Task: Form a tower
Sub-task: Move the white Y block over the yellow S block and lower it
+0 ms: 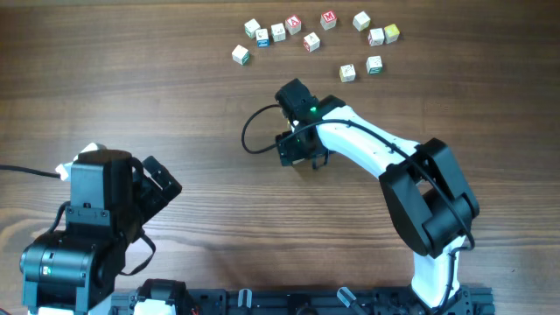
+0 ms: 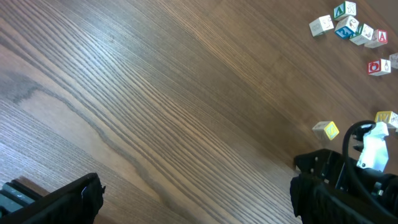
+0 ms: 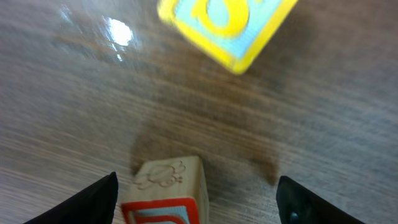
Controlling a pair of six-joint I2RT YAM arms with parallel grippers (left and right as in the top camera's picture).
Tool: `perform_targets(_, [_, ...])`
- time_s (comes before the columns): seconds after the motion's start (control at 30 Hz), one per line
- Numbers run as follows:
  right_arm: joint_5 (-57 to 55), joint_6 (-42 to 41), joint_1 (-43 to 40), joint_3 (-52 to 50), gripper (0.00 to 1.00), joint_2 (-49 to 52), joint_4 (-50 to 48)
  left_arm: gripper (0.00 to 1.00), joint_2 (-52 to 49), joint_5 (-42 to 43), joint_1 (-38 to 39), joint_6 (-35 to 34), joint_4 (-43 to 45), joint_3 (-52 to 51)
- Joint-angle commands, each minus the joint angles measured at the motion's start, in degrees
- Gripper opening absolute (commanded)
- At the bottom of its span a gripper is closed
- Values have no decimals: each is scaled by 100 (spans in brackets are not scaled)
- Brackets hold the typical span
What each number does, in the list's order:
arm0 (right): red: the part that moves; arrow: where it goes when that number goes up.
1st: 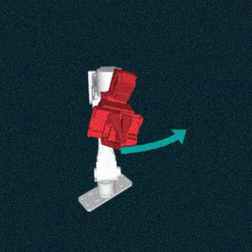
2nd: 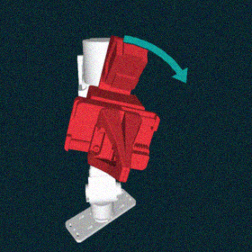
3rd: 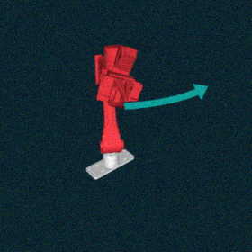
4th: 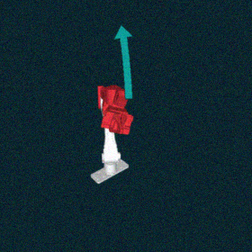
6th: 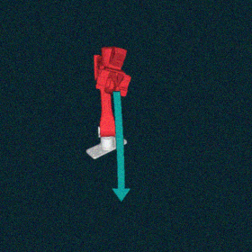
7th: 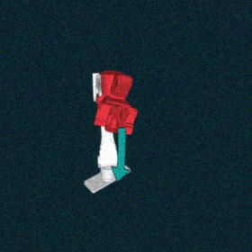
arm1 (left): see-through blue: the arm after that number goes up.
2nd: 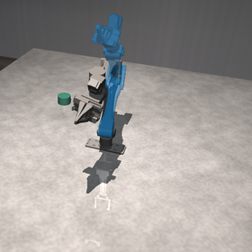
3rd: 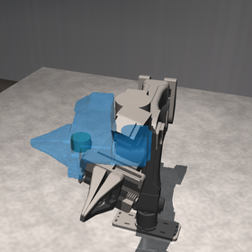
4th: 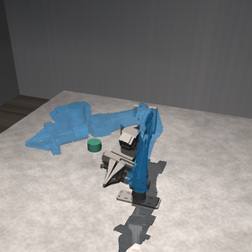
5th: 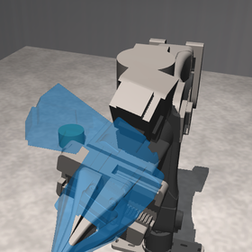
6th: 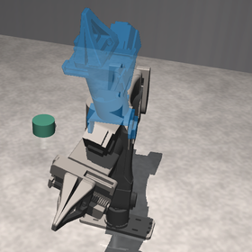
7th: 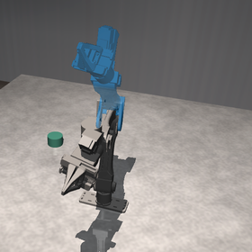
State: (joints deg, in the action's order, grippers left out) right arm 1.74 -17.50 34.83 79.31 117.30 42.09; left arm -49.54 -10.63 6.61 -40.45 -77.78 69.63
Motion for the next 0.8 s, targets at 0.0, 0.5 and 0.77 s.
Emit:
perform_targets(0.0, [94,243,9,-164,56,-127,-144,100,0,9,-37,-74,13,-26])
perform_targets(0.5, [-374,-1366,-79,1967,33,-129,894,100,0,11,-37,-74,13,-26])
perform_targets(0.77, [-92,-2068,-492,1971,35,621,608,100,0,11,-37,-74,13,-26])
